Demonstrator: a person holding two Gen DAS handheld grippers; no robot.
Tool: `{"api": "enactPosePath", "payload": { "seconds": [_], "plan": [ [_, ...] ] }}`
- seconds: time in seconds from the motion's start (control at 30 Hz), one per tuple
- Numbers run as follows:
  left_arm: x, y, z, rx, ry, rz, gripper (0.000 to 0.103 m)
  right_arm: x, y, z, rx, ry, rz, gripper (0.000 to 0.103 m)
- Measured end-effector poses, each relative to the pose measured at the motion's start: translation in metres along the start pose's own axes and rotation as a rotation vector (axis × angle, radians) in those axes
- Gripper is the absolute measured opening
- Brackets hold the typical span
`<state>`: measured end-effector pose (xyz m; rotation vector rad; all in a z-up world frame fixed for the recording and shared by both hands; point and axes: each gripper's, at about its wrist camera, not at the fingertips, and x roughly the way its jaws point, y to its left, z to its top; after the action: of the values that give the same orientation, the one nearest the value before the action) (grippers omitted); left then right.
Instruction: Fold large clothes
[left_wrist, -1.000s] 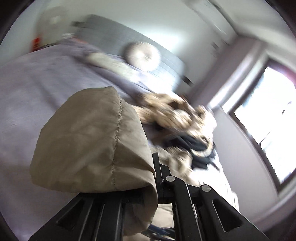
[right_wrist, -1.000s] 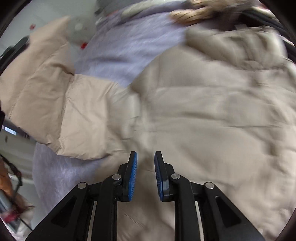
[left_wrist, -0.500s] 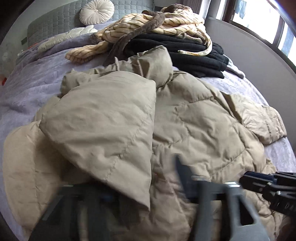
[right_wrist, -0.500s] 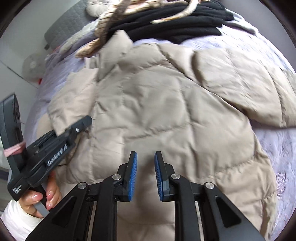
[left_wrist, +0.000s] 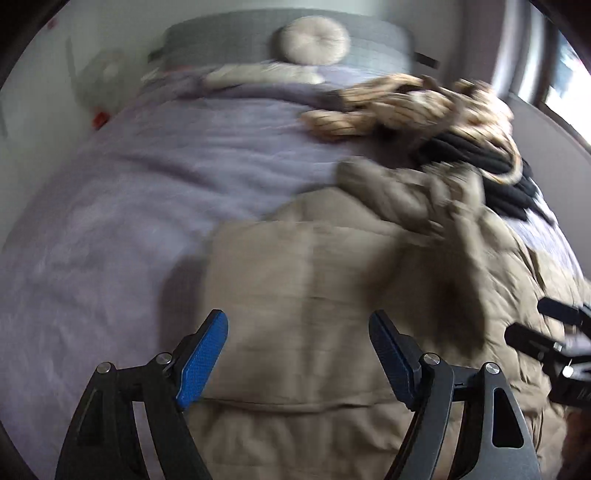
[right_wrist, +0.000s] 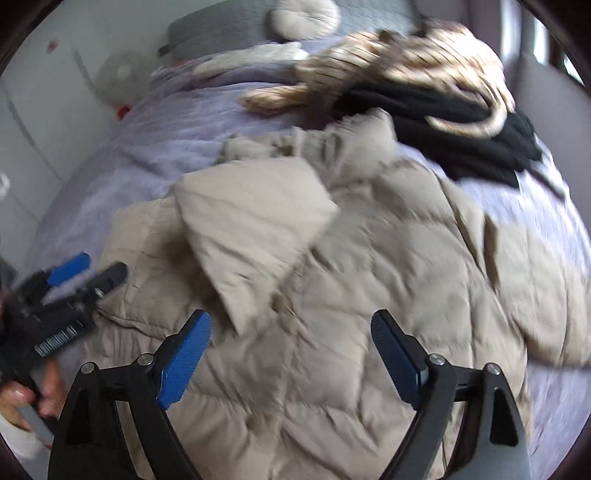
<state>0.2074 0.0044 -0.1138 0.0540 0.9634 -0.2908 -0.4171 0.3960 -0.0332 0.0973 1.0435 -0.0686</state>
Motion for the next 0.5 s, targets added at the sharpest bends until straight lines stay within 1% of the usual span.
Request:
{"api": "enactPosePath", "payload": {
  "seconds": [0.03,0.07,0.1,0.13,0.17,0.2,0.23,0.27,0.3,0.33,0.4,0.47,0.5],
  "plan": [
    [0.007,0.023,0.004,-0.068,0.033,0.003,0.080,0.018,0.000,0.012,-0.023,0.008,0.002,0.091],
    [0.013,0.038,0.007,-0.119,0.055,-0.004,0.080,0.035,0.000,0.024,-0.044,0.014,-0.019,0.091],
    [0.020,0.052,0.009,-0.167,0.074,-0.020,0.080,0.047,-0.003,0.041,-0.060,0.015,-0.063,0.086],
    [0.027,0.066,0.010,-0.215,0.091,-0.040,0.080,0.081,-0.032,0.064,-0.063,0.009,-0.104,0.078],
    [0.035,0.079,0.010,-0.259,0.112,-0.058,0.080,0.107,-0.050,0.097,-0.047,0.006,-0.134,0.034],
    [0.043,0.088,0.010,-0.289,0.132,-0.082,0.080,0.109,-0.069,0.114,0.003,0.020,-0.141,0.005],
    [0.051,0.096,0.011,-0.315,0.150,-0.108,0.080,0.106,-0.088,0.102,0.114,0.038,-0.114,0.006],
    [0.058,0.101,0.012,-0.334,0.167,-0.136,0.080,0.105,-0.120,0.103,0.205,0.054,-0.086,0.006],
    [0.064,0.105,0.013,-0.348,0.183,-0.169,0.080,0.120,-0.135,0.106,0.264,0.074,-0.083,0.006],
    [0.074,0.108,0.015,-0.372,0.205,-0.225,0.080,0.123,-0.153,0.097,0.317,0.089,-0.076,0.006],
    [0.094,0.101,0.020,-0.403,0.251,-0.322,0.080,0.127,-0.175,0.081,0.375,0.098,-0.021,0.006],
    [0.103,0.089,0.026,-0.408,0.268,-0.372,0.080,0.129,-0.178,0.075,0.363,0.089,-0.002,0.006],
    [0.107,0.080,0.029,-0.401,0.267,-0.383,0.080,0.127,-0.176,0.071,0.353,0.086,0.000,0.006]
  ]
}}
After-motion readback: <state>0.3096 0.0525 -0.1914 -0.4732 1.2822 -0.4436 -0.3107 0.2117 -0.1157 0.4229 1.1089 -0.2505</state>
